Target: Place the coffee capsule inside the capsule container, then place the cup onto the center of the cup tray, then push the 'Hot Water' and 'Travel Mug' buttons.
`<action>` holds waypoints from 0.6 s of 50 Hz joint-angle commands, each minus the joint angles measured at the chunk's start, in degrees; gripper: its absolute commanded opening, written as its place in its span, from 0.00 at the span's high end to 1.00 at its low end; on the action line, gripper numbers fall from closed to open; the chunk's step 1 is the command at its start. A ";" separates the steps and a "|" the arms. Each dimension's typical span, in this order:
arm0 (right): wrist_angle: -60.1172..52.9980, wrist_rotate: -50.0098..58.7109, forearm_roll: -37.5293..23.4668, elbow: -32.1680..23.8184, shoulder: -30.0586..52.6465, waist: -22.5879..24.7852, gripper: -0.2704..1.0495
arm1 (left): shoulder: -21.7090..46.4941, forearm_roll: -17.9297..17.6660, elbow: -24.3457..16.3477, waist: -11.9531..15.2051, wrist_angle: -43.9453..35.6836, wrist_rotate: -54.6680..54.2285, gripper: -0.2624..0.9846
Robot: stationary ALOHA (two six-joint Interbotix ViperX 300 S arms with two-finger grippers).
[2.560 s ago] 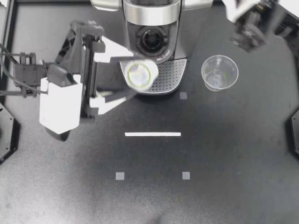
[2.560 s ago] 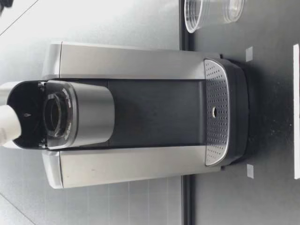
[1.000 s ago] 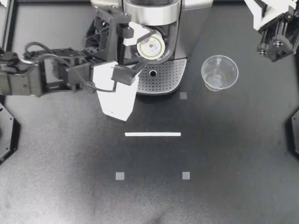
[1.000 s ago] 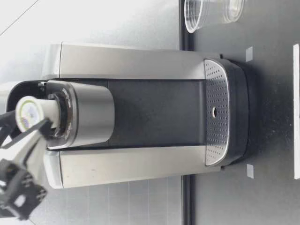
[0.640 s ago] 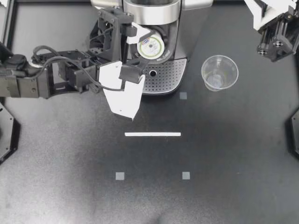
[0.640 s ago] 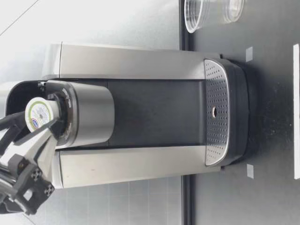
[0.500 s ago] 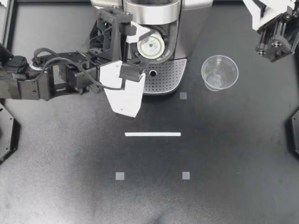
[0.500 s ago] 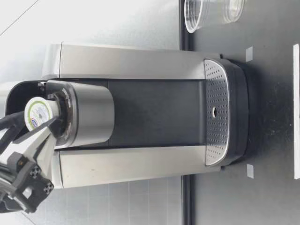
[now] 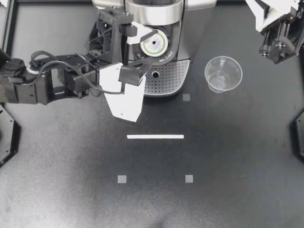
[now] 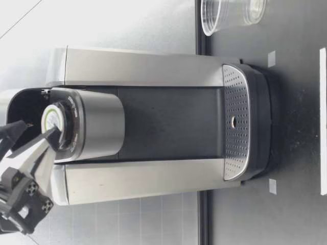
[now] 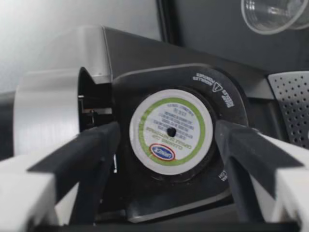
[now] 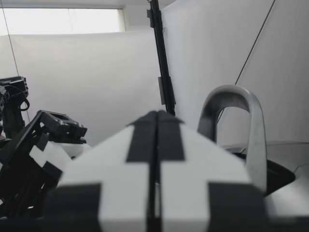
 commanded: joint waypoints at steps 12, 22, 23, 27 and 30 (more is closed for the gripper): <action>0.53 0.09 2.81 -1.85 1.14 0.35 0.74 | -4.75 0.70 0.88 -2.29 -0.97 -5.01 0.16; 10.99 -0.26 4.13 -8.35 4.39 -3.96 0.74 | -12.83 0.79 9.84 -2.99 -10.20 -18.81 0.17; 12.13 -0.35 4.13 -9.05 4.75 -4.48 0.74 | -13.62 0.79 10.90 -2.99 -11.34 -20.13 0.17; 16.52 -0.62 3.87 -11.87 5.71 -6.15 0.74 | -16.87 0.88 14.77 -2.99 -16.17 -25.49 0.17; 19.34 -0.79 3.69 -13.71 6.33 -7.65 0.74 | -18.90 0.88 17.14 -2.99 -19.51 -29.09 0.17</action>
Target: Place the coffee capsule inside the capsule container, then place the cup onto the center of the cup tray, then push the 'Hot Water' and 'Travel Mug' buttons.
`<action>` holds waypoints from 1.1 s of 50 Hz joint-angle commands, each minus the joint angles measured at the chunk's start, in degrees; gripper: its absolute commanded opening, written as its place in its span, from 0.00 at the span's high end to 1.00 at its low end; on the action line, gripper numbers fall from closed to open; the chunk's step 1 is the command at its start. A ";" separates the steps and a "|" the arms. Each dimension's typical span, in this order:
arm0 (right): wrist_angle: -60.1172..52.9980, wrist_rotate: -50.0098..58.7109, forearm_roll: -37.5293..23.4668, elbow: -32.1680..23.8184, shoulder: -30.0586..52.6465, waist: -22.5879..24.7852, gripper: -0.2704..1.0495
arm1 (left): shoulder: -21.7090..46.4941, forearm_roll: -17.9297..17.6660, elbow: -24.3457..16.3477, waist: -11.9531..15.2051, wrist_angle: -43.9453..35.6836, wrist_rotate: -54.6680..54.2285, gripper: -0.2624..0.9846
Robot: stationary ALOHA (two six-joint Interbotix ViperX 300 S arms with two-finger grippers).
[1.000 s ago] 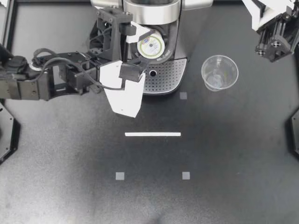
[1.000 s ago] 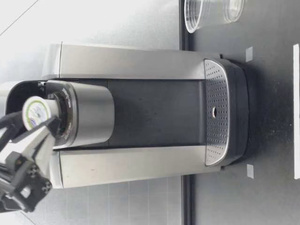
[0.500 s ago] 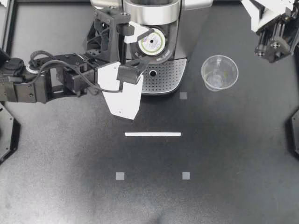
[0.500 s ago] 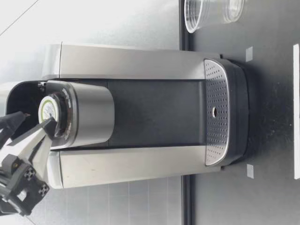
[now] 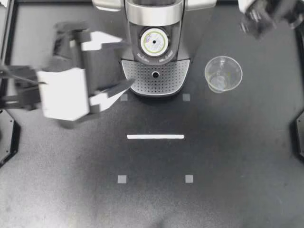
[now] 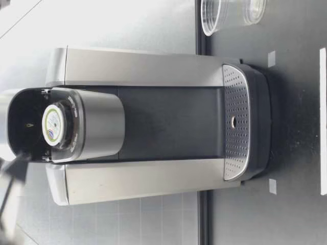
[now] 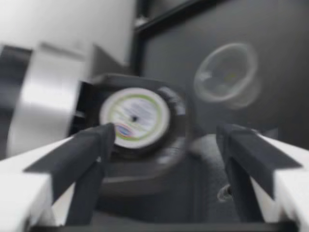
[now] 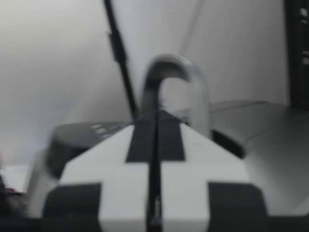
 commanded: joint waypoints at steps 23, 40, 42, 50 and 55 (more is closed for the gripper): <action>9.58 -0.35 -1.14 -13.80 10.81 -5.45 0.74 | -11.34 0.18 14.94 0.70 -18.28 -17.14 0.37; 9.49 -0.09 -1.32 -17.05 15.47 -5.27 0.74 | -15.91 0.00 18.98 0.70 -20.48 -19.60 0.39; 9.40 -0.09 -1.32 -17.05 15.56 -5.19 0.74 | -15.91 0.00 18.98 0.70 -20.48 -19.60 0.39; 9.14 -0.09 -1.58 -17.05 15.29 -3.87 0.74 | -16.00 -0.09 19.07 0.70 -20.48 -19.60 0.39; 9.14 -0.09 -2.46 -17.05 15.03 -2.81 0.74 | -15.91 -0.09 19.07 0.70 -20.48 -19.60 0.39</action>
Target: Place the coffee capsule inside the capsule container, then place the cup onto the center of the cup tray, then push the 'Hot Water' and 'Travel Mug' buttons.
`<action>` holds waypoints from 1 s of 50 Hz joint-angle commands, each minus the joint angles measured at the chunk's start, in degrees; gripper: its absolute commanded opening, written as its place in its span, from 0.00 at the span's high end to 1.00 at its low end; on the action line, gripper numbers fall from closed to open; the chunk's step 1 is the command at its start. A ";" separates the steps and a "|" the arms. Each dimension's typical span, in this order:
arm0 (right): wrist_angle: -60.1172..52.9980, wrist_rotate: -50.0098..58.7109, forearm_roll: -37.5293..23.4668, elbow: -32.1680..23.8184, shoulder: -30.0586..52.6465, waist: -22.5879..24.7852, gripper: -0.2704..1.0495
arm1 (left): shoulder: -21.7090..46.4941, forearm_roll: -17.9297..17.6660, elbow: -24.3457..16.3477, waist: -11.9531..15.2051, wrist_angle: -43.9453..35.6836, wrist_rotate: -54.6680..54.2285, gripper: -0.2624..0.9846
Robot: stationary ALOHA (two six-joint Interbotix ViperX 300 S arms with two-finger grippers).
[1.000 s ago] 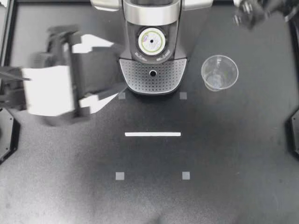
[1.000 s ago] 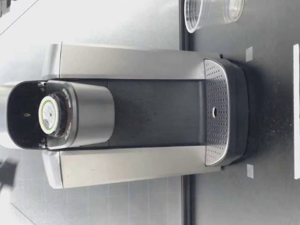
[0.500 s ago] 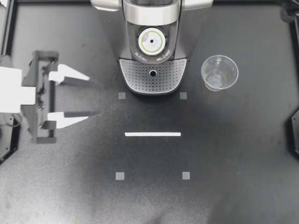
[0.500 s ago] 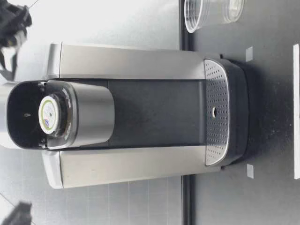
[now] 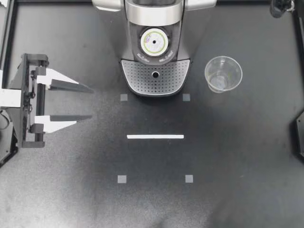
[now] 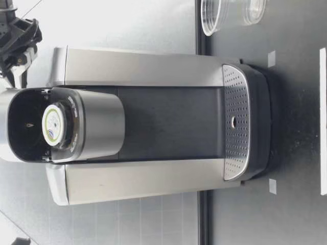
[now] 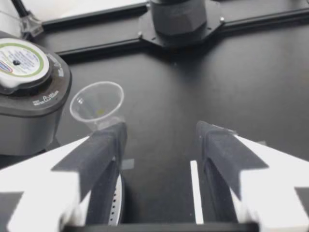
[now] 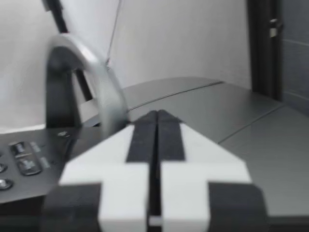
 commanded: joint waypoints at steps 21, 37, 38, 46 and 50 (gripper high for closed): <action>-0.53 0.18 -1.76 0.62 -3.34 5.36 0.74 | -0.26 -0.09 -0.88 0.09 0.00 -0.09 0.39; -1.58 0.97 -1.67 5.45 -6.06 8.88 0.74 | -0.26 -0.09 -0.88 0.09 0.00 -0.09 0.39; -1.67 1.05 -1.76 5.54 -6.15 9.05 0.74 | -0.26 -0.09 -0.88 0.09 0.00 -0.09 0.39; -1.76 1.32 -1.76 6.59 -6.42 10.37 0.74 | -0.26 -0.09 -0.79 0.09 0.00 -0.18 0.39; -1.67 1.49 -1.67 7.03 -6.24 10.99 0.74 | -0.26 -0.09 -0.79 0.09 0.00 -0.18 0.39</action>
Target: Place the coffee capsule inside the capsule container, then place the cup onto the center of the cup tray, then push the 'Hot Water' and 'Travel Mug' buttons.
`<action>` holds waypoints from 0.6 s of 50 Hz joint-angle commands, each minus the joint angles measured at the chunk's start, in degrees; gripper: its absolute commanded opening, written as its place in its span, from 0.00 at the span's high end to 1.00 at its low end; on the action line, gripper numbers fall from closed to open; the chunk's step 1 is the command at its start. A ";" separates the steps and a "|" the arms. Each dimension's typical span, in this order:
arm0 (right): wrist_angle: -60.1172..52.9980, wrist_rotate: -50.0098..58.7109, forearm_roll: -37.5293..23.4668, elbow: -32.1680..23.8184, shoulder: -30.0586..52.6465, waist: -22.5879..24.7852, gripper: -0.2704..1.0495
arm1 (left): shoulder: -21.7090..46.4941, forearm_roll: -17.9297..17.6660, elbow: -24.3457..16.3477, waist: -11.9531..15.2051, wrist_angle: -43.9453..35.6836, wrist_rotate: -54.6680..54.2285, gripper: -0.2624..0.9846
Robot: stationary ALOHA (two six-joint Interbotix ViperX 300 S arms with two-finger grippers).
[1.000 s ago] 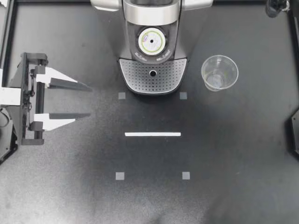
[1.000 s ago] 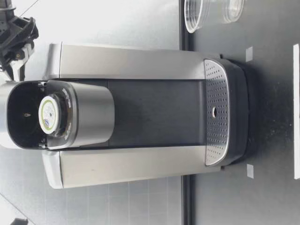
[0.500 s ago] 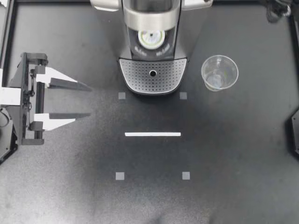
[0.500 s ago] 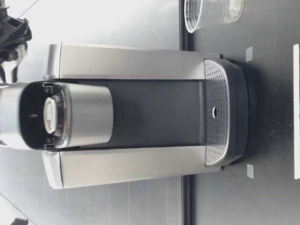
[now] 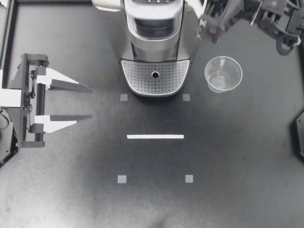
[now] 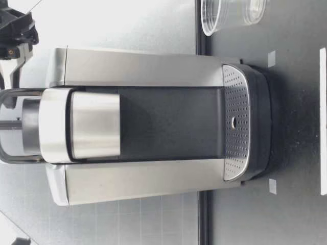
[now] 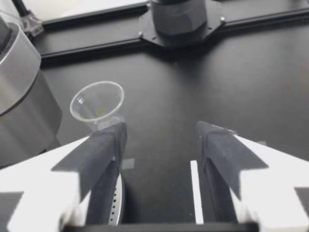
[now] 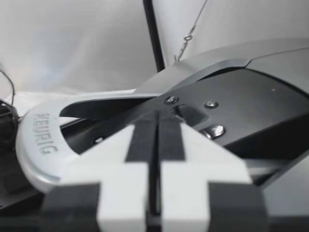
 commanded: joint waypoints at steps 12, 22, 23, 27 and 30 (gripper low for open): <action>-0.53 1.49 0.00 1.41 -0.88 2.11 0.74 | -0.26 -0.18 -0.70 0.09 -0.18 -0.09 0.39; -0.88 2.20 0.09 3.60 -1.41 2.72 0.74 | -0.35 -0.26 -0.79 0.09 -0.18 -0.09 0.39; -0.88 2.29 0.00 3.78 -1.49 2.81 0.74 | -0.26 -0.26 -0.79 0.09 -0.18 -0.09 0.39; -1.14 2.29 0.09 4.39 -1.58 3.08 0.74 | -0.26 -0.26 -0.88 0.09 -0.26 -0.09 0.39; -1.41 2.29 0.09 4.66 -1.85 3.25 0.74 | -0.26 -0.26 -0.88 0.09 -0.26 -0.18 0.39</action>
